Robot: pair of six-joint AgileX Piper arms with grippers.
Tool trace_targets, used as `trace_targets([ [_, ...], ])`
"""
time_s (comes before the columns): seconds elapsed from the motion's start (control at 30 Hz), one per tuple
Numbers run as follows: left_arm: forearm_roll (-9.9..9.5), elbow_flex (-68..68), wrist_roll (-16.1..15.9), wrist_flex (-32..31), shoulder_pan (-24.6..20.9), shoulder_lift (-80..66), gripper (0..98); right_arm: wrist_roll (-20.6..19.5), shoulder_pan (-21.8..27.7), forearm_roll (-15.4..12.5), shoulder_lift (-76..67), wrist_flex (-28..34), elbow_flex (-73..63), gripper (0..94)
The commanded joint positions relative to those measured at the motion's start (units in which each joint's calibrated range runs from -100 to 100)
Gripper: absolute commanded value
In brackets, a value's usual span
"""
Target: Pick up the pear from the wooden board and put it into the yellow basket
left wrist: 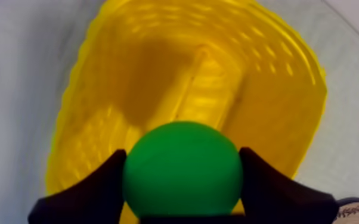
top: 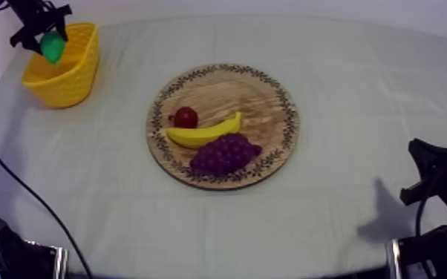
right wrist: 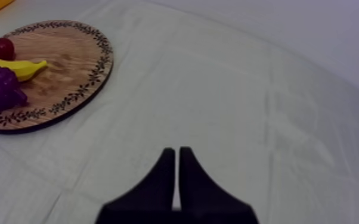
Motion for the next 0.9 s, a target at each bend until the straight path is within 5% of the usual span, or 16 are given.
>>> trace_targets([
  [0.0,0.29,-0.42,-0.13,-0.3,0.11,0.63,61.3,0.01,-0.01,0.0,-0.04,0.02,-0.05,0.4],
  [0.43,1.75,1.05,-0.28,-3.36,-0.06,1.81,91.5,0.0,-0.01,0.0,-0.04,0.02,-0.05,0.4],
  [0.87,1.61,5.96,0.06,-4.1,0.08,-3.81,93.6,0.0,-0.01,0.0,-0.04,0.02,-0.05,0.4],
])
